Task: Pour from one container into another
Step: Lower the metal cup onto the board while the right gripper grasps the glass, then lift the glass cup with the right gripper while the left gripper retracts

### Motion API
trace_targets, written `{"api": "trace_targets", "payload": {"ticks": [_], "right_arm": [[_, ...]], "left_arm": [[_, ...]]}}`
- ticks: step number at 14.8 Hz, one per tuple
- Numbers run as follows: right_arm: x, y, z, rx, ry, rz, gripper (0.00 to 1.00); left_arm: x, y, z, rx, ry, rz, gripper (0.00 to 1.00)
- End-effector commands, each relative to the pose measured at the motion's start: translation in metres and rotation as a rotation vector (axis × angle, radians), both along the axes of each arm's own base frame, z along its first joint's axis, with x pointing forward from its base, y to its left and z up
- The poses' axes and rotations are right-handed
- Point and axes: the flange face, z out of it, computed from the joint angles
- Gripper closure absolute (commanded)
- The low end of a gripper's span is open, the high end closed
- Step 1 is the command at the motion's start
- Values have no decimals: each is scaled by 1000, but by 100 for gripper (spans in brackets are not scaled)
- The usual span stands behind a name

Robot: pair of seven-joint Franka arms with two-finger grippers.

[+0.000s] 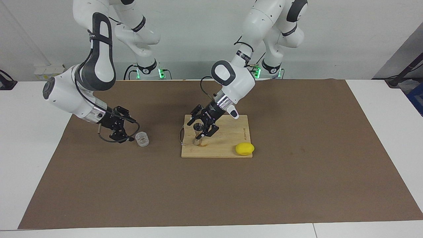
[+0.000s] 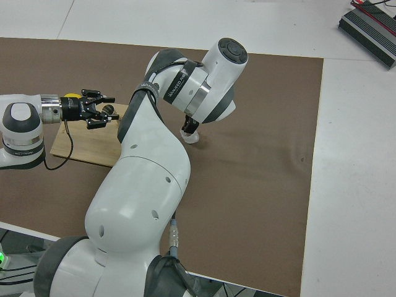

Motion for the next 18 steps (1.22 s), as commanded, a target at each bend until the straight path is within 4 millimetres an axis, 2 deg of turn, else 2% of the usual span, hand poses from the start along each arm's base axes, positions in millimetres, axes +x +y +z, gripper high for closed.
{"api": "trace_targets", "payload": {"ticks": [1,3,6,9,12,13,15,18], "right_arm": [[0,-10,-12,39,-11,-24,1],[1,-16,-25,76,-10,-33,1],[2,-32,-60,149,-9,-34,0],[-1,-49,-87,196,-17,-28,0],[-7,-49,-105,236,-9,-32,0],[-12,-48,-112,257,-10,-39,0],[-20,-42,-122,272,-9,-39,0],[-21,-37,-124,272,-6,-30,0]], "left_arm": [[-2,2,0,27,-12,-1,0],[-1,2,1,24,-3,5,0],[-1,-2,12,10,-1,14,0],[0,-1,52,-33,-14,40,0],[-1,7,92,-63,-63,44,0],[2,13,104,-63,-89,46,0],[23,39,116,-17,-154,55,0],[57,92,130,62,-233,81,0]]}}
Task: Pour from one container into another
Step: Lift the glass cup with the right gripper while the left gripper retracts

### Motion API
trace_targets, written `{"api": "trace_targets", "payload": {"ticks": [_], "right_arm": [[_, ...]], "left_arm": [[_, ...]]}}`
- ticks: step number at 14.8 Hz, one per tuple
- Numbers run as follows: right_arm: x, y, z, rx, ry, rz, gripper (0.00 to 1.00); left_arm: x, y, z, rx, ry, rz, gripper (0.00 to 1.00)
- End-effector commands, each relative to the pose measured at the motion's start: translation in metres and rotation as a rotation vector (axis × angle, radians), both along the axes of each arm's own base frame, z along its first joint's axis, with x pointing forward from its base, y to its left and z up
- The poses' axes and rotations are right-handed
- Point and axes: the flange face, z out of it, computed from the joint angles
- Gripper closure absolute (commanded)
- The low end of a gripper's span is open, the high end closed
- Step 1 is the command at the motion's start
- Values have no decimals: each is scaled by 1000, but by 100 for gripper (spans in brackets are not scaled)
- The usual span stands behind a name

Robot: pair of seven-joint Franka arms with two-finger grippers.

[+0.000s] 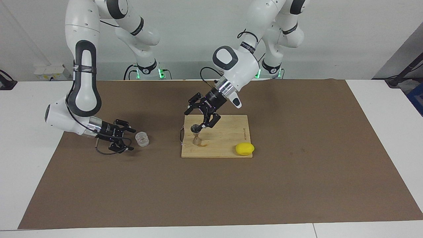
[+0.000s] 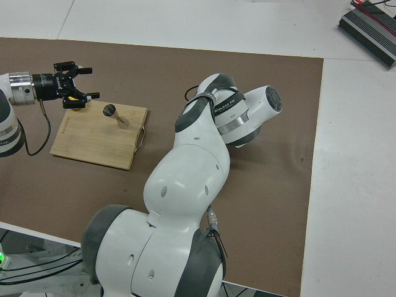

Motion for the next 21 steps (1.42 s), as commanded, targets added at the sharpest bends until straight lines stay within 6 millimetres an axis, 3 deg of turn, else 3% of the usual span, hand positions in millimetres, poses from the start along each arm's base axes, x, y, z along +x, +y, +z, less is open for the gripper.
{"api": "trace_targets", "payload": {"ticks": [1,3,6,9,11,14,15,18,21], "right_arm": [[-3,6,0,13,-31,-13,0],[-4,8,1,28,-33,-26,0],[-6,9,0,31,-29,-25,8],[-3,17,1,37,-33,-19,16],[-3,19,2,43,-33,-14,33],[1,21,17,40,-49,-15,80],[2,23,25,34,-62,-13,88],[10,47,60,8,-76,-27,91],[23,84,93,-19,-47,-54,91]], "left_arm": [[26,52,11,103,-68,20,0],[48,85,17,199,-127,3,0],[71,123,21,385,-222,-43,0],[94,176,22,601,-276,-111,0],[105,205,27,760,-247,-239,0],[114,240,39,925,-158,-411,0],[114,254,43,960,-148,-482,0],[107,295,59,1054,-191,-858,0],[93,305,78,1128,-268,-1058,0]]}}
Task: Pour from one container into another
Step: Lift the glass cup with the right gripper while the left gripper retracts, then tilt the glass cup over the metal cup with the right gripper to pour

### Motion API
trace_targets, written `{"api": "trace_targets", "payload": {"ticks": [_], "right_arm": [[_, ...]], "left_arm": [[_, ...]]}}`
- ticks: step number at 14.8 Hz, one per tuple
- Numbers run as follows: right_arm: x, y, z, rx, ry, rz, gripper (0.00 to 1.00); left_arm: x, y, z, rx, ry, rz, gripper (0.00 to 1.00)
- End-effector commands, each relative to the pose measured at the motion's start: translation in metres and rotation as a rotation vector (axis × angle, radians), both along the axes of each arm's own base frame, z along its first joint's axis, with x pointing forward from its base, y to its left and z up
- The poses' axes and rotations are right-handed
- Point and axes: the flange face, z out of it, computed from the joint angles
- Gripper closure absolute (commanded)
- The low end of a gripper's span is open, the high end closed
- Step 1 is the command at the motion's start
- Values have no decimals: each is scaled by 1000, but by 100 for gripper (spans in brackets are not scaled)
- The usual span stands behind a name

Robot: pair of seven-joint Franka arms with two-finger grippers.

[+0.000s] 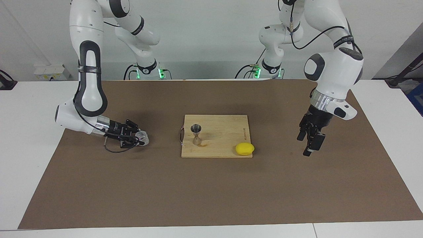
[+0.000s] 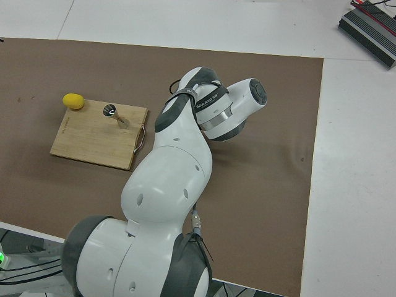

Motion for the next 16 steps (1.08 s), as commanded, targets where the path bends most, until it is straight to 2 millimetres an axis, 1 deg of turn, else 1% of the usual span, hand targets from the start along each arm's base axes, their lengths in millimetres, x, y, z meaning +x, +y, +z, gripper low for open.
{"api": "trace_targets", "payload": {"ticks": [1,2,4,6,8,9,10,11,12,13,14,16], "right_arm": [[11,36,32,-38,2,-48,91],[14,50,39,-70,6,-50,92],[21,85,57,-109,35,-58,94],[27,111,69,-181,40,-72,94],[28,139,77,-236,42,-82,93],[29,153,83,-263,38,-80,93],[31,164,85,-302,41,-83,93],[33,177,91,-340,34,-86,93],[33,193,95,-380,31,-88,93],[34,208,99,-418,26,-94,93],[34,218,103,-444,18,-98,93],[35,234,110,-487,-3,-94,93]], "left_arm": [[-18,2,23,135,12,-180,0],[-25,3,30,180,18,-249,0],[-38,5,42,221,36,-410,0],[-52,19,49,276,88,-595,0],[-70,28,57,294,144,-791,0],[-79,29,61,293,170,-858,0],[-87,29,63,284,201,-902,0],[-93,31,63,278,238,-937,0],[-97,27,63,302,275,-977,0],[-103,20,75,330,279,-1004,0],[-109,23,92,329,246,-991,0],[-110,37,96,258,201,-950,0]]}}
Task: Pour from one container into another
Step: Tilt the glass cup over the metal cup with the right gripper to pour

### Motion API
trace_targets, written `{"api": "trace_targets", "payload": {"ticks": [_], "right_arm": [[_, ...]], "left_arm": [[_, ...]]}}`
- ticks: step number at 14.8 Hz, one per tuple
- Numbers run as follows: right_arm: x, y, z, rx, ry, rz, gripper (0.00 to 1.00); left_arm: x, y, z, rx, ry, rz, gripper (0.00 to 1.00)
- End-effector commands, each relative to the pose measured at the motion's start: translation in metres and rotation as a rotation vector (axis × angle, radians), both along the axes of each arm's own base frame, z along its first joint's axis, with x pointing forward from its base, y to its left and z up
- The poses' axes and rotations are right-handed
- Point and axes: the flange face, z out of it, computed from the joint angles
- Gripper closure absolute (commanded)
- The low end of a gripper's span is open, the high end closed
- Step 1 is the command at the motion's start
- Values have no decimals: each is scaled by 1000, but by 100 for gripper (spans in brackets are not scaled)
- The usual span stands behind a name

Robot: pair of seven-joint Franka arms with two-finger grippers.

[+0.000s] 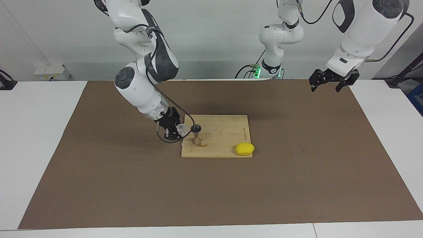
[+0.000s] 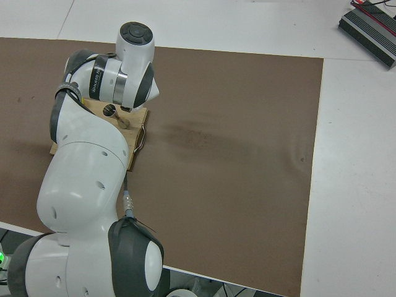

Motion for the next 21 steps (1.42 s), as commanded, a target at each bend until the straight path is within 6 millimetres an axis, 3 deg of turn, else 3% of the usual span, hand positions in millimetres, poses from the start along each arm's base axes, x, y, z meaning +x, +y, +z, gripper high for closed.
{"api": "trace_targets", "payload": {"ticks": [1,5,11,21], "right_arm": [[9,22,9,-73,-33,14,93],[-4,49,10,-212,-57,95,92],[-12,53,11,-302,-59,154,92],[-31,92,15,-452,-145,275,93]], "left_arm": [[-8,17,15,-62,-6,26,0],[-8,13,22,-63,-22,24,0],[-6,12,33,-77,-40,24,0],[-11,10,37,-98,-19,23,0]]}}
